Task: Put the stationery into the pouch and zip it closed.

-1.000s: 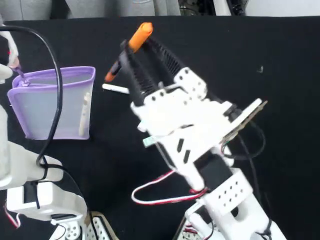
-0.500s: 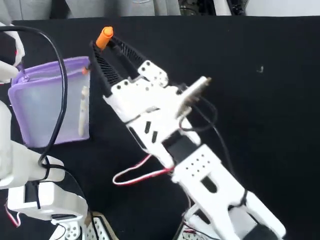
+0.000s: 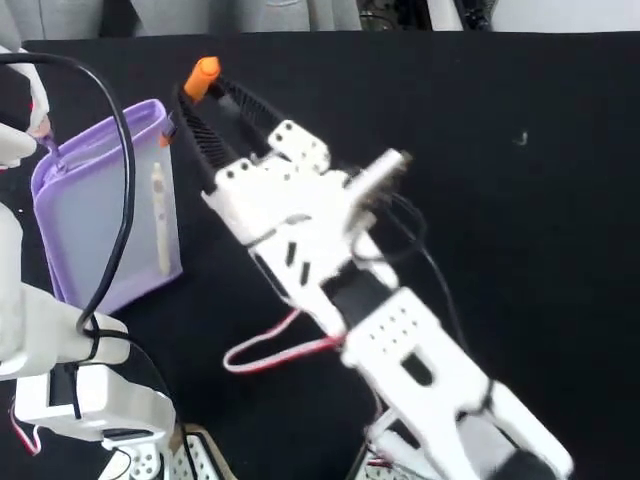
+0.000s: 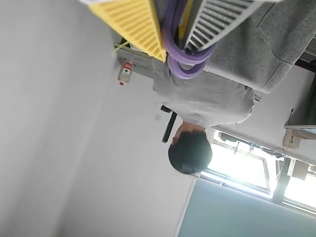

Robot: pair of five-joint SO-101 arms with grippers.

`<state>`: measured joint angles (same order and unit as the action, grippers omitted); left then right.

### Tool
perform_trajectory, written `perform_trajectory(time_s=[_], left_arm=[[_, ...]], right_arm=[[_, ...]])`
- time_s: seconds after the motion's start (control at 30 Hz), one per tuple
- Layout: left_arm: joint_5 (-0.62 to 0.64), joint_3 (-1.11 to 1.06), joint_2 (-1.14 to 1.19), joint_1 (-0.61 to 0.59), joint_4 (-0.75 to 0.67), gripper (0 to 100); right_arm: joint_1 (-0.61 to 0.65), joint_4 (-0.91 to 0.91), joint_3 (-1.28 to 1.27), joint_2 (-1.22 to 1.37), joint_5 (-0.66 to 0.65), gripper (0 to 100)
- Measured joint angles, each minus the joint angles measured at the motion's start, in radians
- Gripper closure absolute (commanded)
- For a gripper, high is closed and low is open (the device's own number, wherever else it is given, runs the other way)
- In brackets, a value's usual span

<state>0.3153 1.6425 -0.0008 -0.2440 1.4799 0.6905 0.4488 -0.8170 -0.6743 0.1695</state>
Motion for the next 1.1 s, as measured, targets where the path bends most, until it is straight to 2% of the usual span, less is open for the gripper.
perform_trajectory(time_s=[0.13, 0.3, 0.93, 1.0, 1.1], left_arm=[[0.000, 0.000, 0.000, 0.009, 0.000, 97], [0.000, 0.000, 0.000, 0.117, 0.000, 97], [-0.002, 0.000, -0.101, 0.149, 0.000, 97], [-0.018, 0.000, -0.101, 0.149, 0.000, 97], [-0.032, 0.000, -0.101, 0.149, 0.000, 97]], right_arm=[[0.060, 0.000, -0.064, -0.175, -0.094, 98.8], [0.118, 0.000, -0.091, -0.270, -0.193, 98.8], [0.120, 0.000, -0.084, 0.002, -0.212, 98.5], [0.120, -0.029, -0.084, 0.025, -0.212, 94.4], [0.120, -0.129, -0.055, 0.034, -0.212, 81.9]])
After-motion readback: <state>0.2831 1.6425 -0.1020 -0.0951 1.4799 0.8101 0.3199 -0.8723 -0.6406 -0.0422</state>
